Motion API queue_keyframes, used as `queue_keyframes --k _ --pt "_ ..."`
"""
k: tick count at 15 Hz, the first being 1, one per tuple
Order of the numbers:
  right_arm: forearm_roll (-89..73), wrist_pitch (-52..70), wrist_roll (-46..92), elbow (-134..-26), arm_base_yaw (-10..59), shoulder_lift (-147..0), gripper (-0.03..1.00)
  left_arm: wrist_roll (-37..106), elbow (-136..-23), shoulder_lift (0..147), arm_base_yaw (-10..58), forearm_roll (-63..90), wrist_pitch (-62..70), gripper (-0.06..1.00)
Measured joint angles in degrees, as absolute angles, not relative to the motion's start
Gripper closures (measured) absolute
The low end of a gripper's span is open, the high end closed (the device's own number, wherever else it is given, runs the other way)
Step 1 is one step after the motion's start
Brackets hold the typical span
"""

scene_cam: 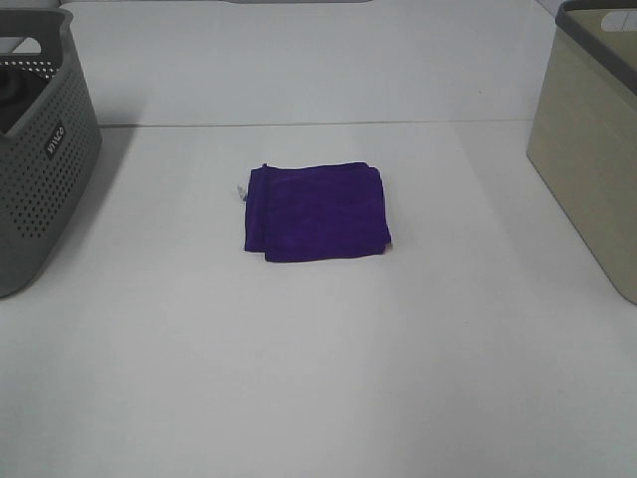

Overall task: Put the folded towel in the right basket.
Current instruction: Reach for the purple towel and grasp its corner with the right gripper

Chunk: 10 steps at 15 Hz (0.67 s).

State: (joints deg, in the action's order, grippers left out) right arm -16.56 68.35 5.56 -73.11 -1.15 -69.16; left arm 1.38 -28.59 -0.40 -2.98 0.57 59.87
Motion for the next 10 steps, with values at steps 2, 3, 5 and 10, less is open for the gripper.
queue_keyframes --k 2,3,5,10 --pt "-23.89 67.15 8.37 -77.75 -1.15 -77.35 0.01 1.38 -28.59 -0.40 -2.98 0.57 59.87 -0.05" --pt "-25.84 67.15 9.05 -79.18 -1.03 -79.93 0.01 1.38 -28.59 -0.40 -2.98 0.57 59.87 -0.05" --pt "-29.97 65.83 11.80 -84.91 1.55 -90.70 0.01 1.38 -28.59 -0.40 -2.98 0.57 59.87 -0.05" --pt "-32.54 68.64 12.95 -105.02 6.88 -119.29 0.01 1.38 -28.59 -0.40 -2.98 0.57 59.87 -0.05"
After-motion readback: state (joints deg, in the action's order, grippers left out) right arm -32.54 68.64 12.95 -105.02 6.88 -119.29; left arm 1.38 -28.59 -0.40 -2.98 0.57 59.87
